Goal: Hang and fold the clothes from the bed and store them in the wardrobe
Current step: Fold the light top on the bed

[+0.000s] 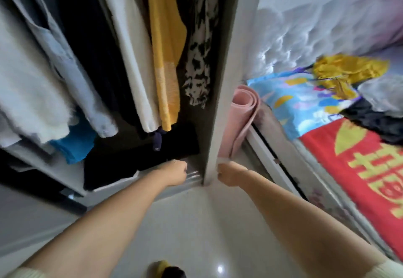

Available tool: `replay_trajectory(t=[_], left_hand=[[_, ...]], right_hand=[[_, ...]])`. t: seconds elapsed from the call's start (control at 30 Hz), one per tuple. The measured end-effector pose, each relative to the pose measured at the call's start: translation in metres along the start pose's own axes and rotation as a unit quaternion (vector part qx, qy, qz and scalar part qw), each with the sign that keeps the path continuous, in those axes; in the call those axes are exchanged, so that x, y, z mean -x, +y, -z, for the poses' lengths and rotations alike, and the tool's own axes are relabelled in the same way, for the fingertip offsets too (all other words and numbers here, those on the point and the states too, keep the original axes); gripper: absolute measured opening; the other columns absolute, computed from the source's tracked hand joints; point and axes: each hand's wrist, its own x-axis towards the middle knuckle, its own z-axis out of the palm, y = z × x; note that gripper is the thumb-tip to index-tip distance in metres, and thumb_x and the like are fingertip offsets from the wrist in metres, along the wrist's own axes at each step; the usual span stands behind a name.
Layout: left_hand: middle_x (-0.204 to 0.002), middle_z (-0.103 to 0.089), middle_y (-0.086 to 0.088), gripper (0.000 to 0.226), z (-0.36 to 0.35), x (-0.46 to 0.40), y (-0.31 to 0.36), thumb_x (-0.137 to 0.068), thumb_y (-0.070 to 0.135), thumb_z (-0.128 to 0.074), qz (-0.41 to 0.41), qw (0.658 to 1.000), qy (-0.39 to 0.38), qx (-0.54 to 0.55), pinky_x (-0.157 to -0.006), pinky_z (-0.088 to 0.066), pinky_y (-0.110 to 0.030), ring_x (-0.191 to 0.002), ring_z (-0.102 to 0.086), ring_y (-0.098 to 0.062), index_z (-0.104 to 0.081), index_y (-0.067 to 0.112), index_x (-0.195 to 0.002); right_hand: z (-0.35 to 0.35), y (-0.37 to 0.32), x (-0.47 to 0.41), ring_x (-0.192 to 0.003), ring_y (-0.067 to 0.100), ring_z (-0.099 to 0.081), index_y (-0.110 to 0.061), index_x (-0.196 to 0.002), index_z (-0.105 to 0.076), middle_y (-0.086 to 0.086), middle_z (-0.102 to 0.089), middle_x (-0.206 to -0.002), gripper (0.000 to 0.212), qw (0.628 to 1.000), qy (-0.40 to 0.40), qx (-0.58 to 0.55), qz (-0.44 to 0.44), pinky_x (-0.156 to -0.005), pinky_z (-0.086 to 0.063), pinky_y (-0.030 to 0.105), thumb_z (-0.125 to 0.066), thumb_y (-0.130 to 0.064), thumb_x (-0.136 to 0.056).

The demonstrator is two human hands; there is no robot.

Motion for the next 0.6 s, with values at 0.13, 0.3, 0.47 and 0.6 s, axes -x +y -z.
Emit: replay_trajectory(t=[0.13, 0.3, 0.47, 0.6], left_hand=[[-0.139, -0.050, -0.009, 0.042, -0.009, -0.006, 0.107, -0.095, 0.022, -0.042, -0.047, 0.998, -0.003, -0.031, -0.081, -0.043, -0.030, -0.117, -0.054, -0.029, -0.046, 0.022, -0.137], [-0.148, -0.042, -0.011, 0.051, -0.049, 0.006, 0.261, -0.095, 0.019, -0.038, -0.123, 0.987, -0.041, -0.099, -0.098, -0.042, -0.034, -0.129, -0.048, -0.030, -0.033, 0.022, -0.147], [-0.146, -0.044, -0.007, 0.051, -0.078, 0.021, 0.429, -0.097, 0.023, -0.037, -0.244, 0.955, -0.056, -0.155, -0.093, -0.045, -0.035, -0.122, -0.052, -0.027, -0.031, 0.024, -0.147], [-0.144, -0.045, -0.009, 0.047, -0.095, 0.022, 0.526, -0.098, 0.022, -0.037, -0.320, 0.925, -0.075, -0.194, -0.092, -0.046, -0.038, -0.121, -0.051, -0.026, -0.035, 0.019, -0.145]], right_hand=[[-0.006, 0.108, 0.059, -0.111, 0.033, -0.059, -0.006, -0.118, -0.059, 0.016, -0.060, -0.123, 0.031, 0.997, 0.036, -0.008, -0.061, -0.089, -0.049, 0.034, -0.042, -0.019, -0.095], [-0.038, 0.246, 0.156, -0.102, 0.030, -0.061, -0.004, -0.122, -0.058, 0.014, -0.061, -0.123, 0.032, 0.986, 0.016, -0.032, -0.163, -0.084, -0.052, 0.038, -0.042, -0.014, -0.096], [-0.070, 0.385, 0.265, -0.095, 0.024, -0.060, -0.008, -0.122, -0.059, 0.009, -0.063, -0.116, 0.031, 0.958, 0.024, -0.108, -0.263, -0.082, -0.052, 0.033, -0.053, -0.015, -0.093], [-0.096, 0.453, 0.317, -0.104, 0.027, -0.060, -0.003, -0.117, -0.061, 0.010, -0.063, -0.118, 0.029, 0.927, 0.057, -0.174, -0.326, -0.081, -0.047, 0.033, -0.043, -0.010, -0.095]])
